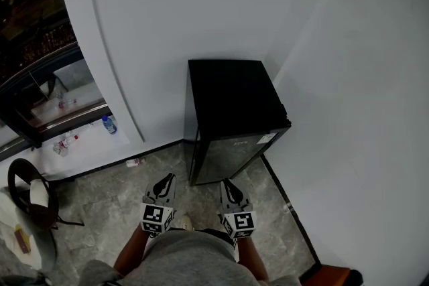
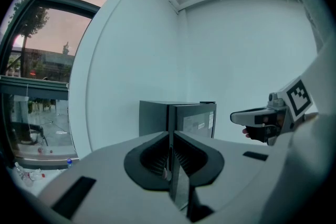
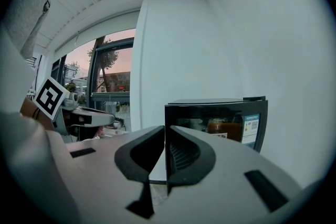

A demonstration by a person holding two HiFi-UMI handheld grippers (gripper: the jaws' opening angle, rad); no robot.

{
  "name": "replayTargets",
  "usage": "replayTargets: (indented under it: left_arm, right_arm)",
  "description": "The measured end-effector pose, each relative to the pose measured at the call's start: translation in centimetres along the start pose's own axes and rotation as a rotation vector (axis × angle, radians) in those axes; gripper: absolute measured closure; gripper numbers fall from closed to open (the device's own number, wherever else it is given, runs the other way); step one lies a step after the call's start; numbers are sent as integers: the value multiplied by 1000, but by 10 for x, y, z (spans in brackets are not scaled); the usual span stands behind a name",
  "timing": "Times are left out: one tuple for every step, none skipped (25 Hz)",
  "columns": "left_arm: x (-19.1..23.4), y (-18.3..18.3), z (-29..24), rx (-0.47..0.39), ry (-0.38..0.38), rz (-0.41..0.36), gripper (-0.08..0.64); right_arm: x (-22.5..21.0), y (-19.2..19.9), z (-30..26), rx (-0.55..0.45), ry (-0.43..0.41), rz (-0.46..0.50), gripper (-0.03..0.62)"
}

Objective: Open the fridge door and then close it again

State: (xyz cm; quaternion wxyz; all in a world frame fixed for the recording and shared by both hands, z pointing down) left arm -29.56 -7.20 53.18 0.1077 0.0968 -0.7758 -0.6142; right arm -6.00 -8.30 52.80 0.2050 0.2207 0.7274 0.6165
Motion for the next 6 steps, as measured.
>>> replayTargets:
  left_arm:
    - [0,0,0,0,0,-1,534]
    - [0,-1,1,-1,1,-1,534]
    - [1,-1,1,-2,1,-1,534]
    - [1,-1,2,-3,1,-1,534]
    - [2,-1,3,-6,1,-2,534]
    - [2,-1,3,-8,2,-2,534]
  right_arm:
    - [0,0,0,0,1,0,546]
    - [0,-1,1,-1,3,0,546]
    - [0,-1,1,-2,5,-1,546]
    - [1,-2,1,-4,6,-2,546]
    - [1,-2,1,-6,7,-2,546]
    - [2,-2,1,-7,8,-2,546]
Point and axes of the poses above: the fingertips, and each gripper's own axes: z backward along the fingers, x to its left, y out of its underside, the point moved 7 cm from there along z, backward along the fingers, and after that the axes turned 4 degrees about -y, right-handed, at the moved point
